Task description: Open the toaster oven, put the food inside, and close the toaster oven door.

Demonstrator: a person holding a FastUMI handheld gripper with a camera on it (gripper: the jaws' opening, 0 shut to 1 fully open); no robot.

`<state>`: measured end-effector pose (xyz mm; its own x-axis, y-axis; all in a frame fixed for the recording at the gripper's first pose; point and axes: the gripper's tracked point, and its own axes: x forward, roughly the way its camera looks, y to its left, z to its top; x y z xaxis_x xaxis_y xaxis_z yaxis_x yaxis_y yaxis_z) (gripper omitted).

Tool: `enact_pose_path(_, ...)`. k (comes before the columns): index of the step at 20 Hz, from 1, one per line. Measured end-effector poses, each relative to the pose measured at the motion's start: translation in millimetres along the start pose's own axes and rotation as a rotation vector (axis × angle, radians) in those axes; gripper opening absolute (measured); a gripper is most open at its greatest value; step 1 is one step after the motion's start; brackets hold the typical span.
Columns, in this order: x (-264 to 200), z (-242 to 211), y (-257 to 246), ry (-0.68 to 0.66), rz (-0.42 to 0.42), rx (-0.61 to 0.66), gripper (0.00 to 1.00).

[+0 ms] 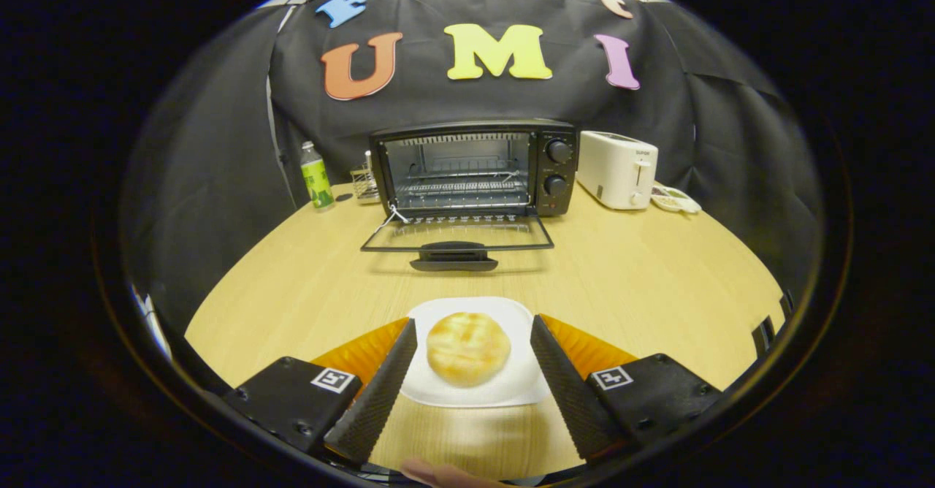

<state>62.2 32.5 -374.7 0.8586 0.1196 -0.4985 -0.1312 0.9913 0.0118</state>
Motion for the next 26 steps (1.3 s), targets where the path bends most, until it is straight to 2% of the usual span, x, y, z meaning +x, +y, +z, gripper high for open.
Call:
enact_pose_path(7,12,-30,-5,-0.017,-0.077,-0.034,1.00)
enact_pose_path(9,19,-35,-4,0.004,-0.072,-0.020,1.00)
enact_pose_path(18,40,-39,-4,0.056,-0.107,0.006,1.00)
enact_pose_path(25,43,-30,-6,0.007,-0.114,0.036,1.00)
enact_pose_path(26,41,-29,-8,-0.005,-0.112,0.042,0.97)
